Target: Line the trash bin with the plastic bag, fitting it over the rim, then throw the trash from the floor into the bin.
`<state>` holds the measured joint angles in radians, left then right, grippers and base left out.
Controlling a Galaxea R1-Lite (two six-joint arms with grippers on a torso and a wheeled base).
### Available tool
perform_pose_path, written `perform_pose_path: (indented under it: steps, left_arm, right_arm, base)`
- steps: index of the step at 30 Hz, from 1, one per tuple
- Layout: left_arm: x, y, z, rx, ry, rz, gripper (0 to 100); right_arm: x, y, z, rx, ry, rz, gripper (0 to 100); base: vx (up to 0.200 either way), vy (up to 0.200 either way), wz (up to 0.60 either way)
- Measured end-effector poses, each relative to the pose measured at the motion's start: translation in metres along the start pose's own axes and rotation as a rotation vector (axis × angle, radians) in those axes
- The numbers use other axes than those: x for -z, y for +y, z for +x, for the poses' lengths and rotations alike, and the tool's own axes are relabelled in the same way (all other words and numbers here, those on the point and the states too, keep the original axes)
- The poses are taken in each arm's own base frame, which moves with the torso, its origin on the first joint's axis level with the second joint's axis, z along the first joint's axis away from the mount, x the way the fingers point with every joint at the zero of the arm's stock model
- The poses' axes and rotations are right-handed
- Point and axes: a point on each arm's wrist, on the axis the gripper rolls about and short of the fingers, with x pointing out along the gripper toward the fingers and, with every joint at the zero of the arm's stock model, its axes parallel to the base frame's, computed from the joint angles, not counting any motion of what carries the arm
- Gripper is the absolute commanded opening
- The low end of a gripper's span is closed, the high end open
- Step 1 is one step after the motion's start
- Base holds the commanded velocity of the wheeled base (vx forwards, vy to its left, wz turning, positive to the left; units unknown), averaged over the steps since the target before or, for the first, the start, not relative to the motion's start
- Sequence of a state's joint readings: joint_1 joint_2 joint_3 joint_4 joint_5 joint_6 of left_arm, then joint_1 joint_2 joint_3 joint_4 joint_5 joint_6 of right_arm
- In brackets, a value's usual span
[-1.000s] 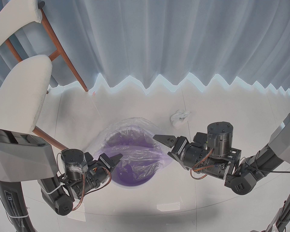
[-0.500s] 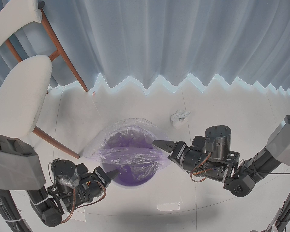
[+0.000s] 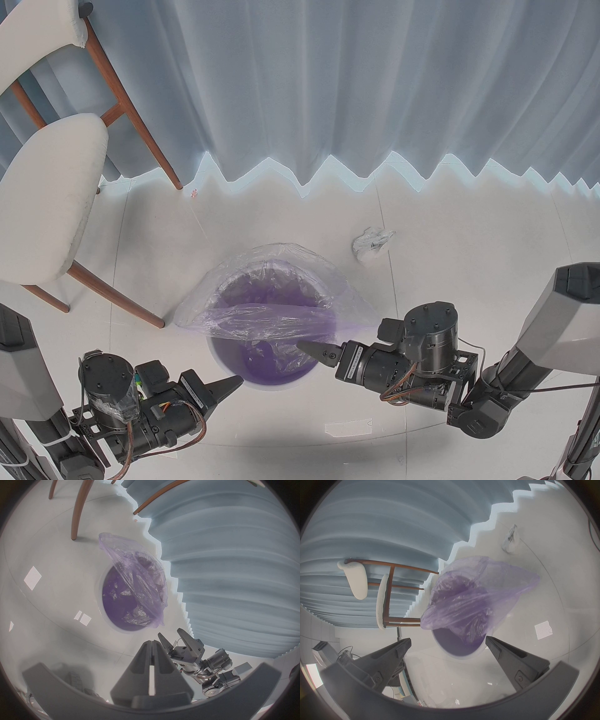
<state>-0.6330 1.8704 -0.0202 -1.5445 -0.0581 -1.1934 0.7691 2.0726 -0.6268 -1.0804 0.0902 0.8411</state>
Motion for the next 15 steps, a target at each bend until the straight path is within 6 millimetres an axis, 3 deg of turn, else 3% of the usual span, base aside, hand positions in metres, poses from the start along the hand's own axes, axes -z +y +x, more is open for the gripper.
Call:
perform_pose_path:
  steps: [6, 7, 15]
  left_arm:
    - [0.001, 0.005, 0.003, -0.035, -0.018, -0.005, 0]
    - [0.001, 0.006, 0.005, -0.048, -0.031, -0.005, 100]
    - [0.001, 0.008, 0.034, -0.078, -0.116, 0.001, 100]
  right_arm:
    - [0.001, 0.001, -0.003, -0.005, 0.000, 0.004, 100]
    - [0.000, 0.002, -0.004, -0.008, -0.003, 0.005, 100]
    - [-0.003, 0.007, -0.009, -0.024, -0.015, 0.015, 100]
  base:
    - [0.000, 0.000, 0.00]
    - [0.000, 0.000, 0.00]
    - [0.000, 0.000, 0.00]
